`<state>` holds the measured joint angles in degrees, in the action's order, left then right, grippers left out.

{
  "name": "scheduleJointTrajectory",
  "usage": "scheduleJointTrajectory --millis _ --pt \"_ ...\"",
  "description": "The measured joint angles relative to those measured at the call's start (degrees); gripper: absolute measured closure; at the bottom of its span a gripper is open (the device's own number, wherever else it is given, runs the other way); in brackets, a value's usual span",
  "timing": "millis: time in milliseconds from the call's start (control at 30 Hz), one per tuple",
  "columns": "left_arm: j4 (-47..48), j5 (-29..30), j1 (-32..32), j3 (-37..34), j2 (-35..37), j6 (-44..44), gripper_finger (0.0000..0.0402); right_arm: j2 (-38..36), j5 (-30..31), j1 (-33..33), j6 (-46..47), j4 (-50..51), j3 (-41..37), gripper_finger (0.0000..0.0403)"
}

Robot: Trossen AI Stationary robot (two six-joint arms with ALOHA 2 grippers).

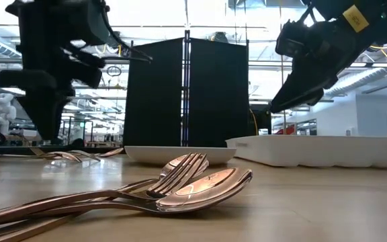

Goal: Sort silverware
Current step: Put the spoon in the silverware tray

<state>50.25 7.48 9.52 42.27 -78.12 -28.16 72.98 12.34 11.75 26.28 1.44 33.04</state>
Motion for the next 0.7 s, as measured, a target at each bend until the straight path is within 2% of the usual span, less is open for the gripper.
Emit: scheduleJointTrajectory --millis 700 --pt "-0.94 2.37 1.13 -1.64 -8.95 -0.95 0.0290 0.99 0.07 0.00 -0.44 0.03 0.00 0.0264"
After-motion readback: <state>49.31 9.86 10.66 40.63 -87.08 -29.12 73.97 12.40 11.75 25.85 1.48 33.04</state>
